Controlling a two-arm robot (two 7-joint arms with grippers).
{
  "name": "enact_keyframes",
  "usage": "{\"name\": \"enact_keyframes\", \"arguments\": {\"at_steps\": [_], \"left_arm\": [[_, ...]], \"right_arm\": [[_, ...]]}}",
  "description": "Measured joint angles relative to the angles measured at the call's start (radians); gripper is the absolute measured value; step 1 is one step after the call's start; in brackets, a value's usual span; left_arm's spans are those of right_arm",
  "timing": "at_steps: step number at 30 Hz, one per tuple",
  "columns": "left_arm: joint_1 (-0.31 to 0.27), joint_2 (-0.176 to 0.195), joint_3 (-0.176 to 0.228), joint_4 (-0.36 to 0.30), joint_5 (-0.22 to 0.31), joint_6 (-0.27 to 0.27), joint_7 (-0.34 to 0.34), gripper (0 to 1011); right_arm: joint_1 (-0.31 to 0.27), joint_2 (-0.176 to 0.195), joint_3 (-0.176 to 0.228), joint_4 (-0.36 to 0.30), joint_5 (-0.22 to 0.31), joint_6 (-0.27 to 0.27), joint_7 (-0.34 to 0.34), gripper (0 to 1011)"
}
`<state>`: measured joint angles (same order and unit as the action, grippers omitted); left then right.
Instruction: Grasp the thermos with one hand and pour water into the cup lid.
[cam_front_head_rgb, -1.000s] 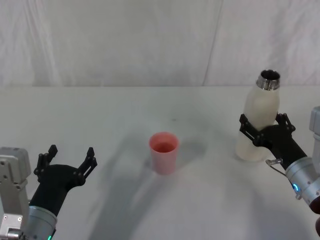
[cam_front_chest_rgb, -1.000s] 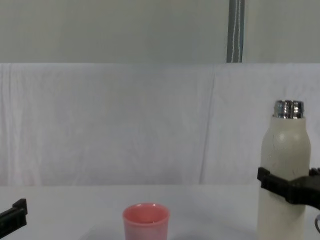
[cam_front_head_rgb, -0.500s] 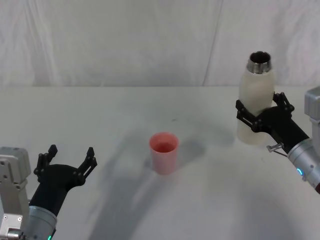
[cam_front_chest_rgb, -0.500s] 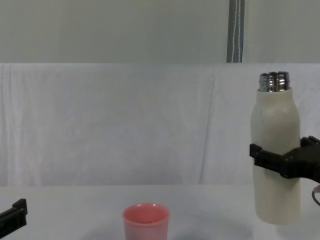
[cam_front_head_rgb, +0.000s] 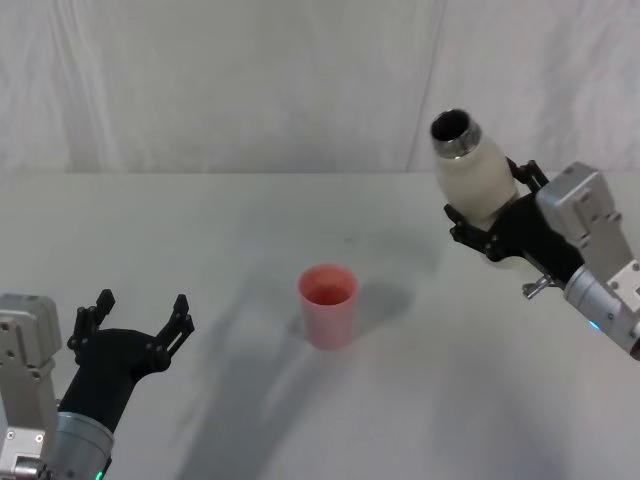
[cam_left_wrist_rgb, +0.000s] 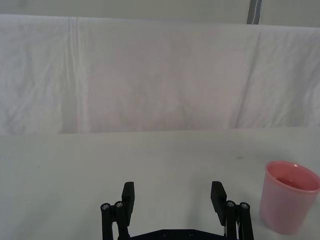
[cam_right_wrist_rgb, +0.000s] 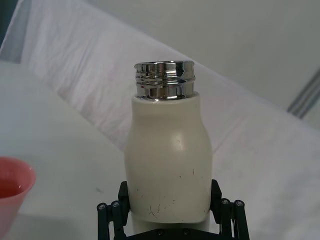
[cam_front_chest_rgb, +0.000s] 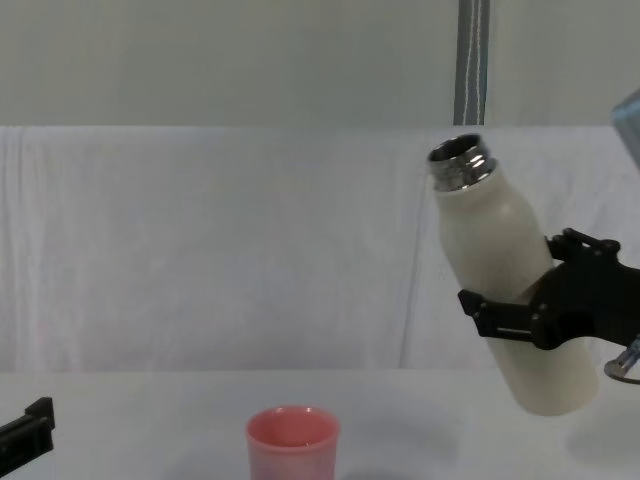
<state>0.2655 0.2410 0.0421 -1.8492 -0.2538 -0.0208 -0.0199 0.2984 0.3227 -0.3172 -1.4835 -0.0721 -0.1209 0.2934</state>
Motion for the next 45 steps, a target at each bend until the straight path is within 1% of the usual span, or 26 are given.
{"name": "enact_keyframes", "arguments": {"at_steps": [7,13,14,16,17,18,21,22,24,27,29,33,34,40,42,43,45], "left_arm": [[0.000,0.000,0.000,0.000,0.000,0.000,0.000,1001],[0.000,0.000,0.000,0.000,0.000,0.000,0.000,1001],[0.000,0.000,0.000,0.000,0.000,0.000,0.000,1001],[0.000,0.000,0.000,0.000,0.000,0.000,0.000,1001],[0.000,0.000,0.000,0.000,0.000,0.000,0.000,1001],[0.000,0.000,0.000,0.000,0.000,0.000,0.000,1001],[0.000,0.000,0.000,0.000,0.000,0.000,0.000,1001],[0.000,0.000,0.000,0.000,0.000,0.000,0.000,1001],[0.000,0.000,0.000,0.000,0.000,0.000,0.000,1001],[0.000,0.000,0.000,0.000,0.000,0.000,0.000,1001],[0.000,0.000,0.000,0.000,0.000,0.000,0.000,1001],[0.000,0.000,0.000,0.000,0.000,0.000,0.000,1001],[0.000,0.000,0.000,0.000,0.000,0.000,0.000,1001],[0.000,0.000,0.000,0.000,0.000,0.000,0.000,1001],[0.000,0.000,0.000,0.000,0.000,0.000,0.000,1001],[0.000,0.000,0.000,0.000,0.000,0.000,0.000,1001],[0.000,0.000,0.000,0.000,0.000,0.000,0.000,1001]], "right_arm": [[0.022,0.023,-0.049,-0.016,-0.106,0.001,-0.005,953],[0.035,0.032,-0.080,-0.019,-0.170,0.002,-0.010,953],[0.039,0.034,-0.089,-0.019,-0.192,0.005,-0.013,953],[0.044,0.036,-0.100,-0.019,-0.215,0.009,-0.016,953],[0.048,0.037,-0.109,-0.019,-0.238,0.014,-0.021,953],[0.048,0.037,-0.109,-0.019,-0.238,0.014,-0.021,953],[0.059,0.038,-0.132,-0.014,-0.293,0.028,-0.031,953],[0.059,0.038,-0.132,-0.014,-0.293,0.028,-0.031,953],[0.066,0.040,-0.151,-0.010,-0.340,0.041,-0.042,953],[0.071,0.041,-0.163,-0.007,-0.374,0.048,-0.050,953],[0.073,0.041,-0.178,-0.004,-0.410,0.054,-0.060,953],[0.073,0.042,-0.190,-0.002,-0.447,0.057,-0.072,953],[0.073,0.042,-0.196,-0.001,-0.463,0.058,-0.078,953],[0.070,0.038,-0.213,0.008,-0.509,0.060,-0.101,953],[0.070,0.033,-0.224,0.017,-0.536,0.058,-0.114,953],[0.070,0.033,-0.224,0.017,-0.536,0.058,-0.114,953],[0.073,0.031,-0.232,0.027,-0.557,0.056,-0.123,953]]}}
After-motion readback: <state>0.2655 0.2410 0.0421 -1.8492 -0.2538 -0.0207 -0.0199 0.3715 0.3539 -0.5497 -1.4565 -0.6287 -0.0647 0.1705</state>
